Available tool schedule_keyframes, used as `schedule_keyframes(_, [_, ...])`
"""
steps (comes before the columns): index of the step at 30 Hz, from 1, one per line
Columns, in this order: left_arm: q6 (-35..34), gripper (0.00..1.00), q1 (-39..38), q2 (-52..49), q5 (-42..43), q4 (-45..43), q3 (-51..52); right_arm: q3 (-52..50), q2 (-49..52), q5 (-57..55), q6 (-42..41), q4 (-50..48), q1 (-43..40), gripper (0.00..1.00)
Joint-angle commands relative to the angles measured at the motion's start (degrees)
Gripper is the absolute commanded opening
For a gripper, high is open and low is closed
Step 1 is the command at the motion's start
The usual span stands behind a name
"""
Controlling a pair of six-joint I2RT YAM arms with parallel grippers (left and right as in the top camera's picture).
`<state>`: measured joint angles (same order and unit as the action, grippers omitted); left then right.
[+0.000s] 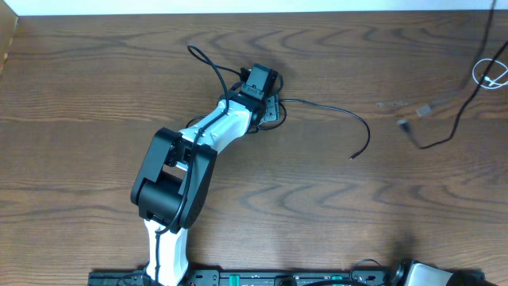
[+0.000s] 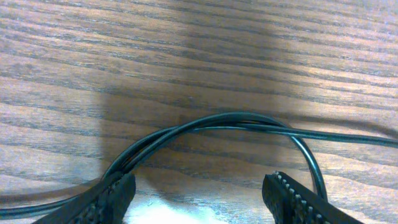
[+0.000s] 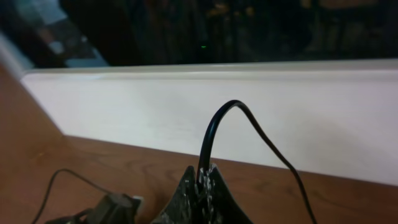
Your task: Untangle cables
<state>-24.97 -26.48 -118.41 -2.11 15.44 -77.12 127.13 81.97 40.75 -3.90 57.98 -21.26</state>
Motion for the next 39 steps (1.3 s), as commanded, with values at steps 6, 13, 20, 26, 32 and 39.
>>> schedule_keyframes(6, [7.1, 0.7, 0.04, 9.51, -1.55, 2.78, -0.37, 0.04, 3.28, -11.28, -0.76, 2.75, -0.57, 0.01])
schedule_keyframes(13, [7.39, 0.7, 0.04, 23.02, -0.04, 5.79, -0.37, 0.02, 4.7, -36.68, -2.29, 3.8, -0.57, 0.01])
schedule_keyframes(20, [7.37, 0.7, 0.02, 31.28, 0.15, 6.21, -0.37, 0.02, 7.76, -50.23, -2.27, 4.46, -4.33, 0.01])
schedule_keyframes(26, [7.32, 0.7, 0.02, 32.0, 0.17, 7.15, -0.35, 0.02, 12.31, -49.44, -2.93, 1.77, -13.33, 0.01])
schedule_keyframes(32, [7.13, 0.7, 0.02, 32.0, 0.17, 7.72, -0.35, 0.02, 19.89, -42.34, -2.86, -3.32, -21.24, 0.01])
schedule_keyframes(39, [7.13, 0.7, 0.02, 32.0, 0.17, 7.74, -0.35, 0.02, 29.79, -33.44, -2.89, -4.85, -26.05, 0.01])
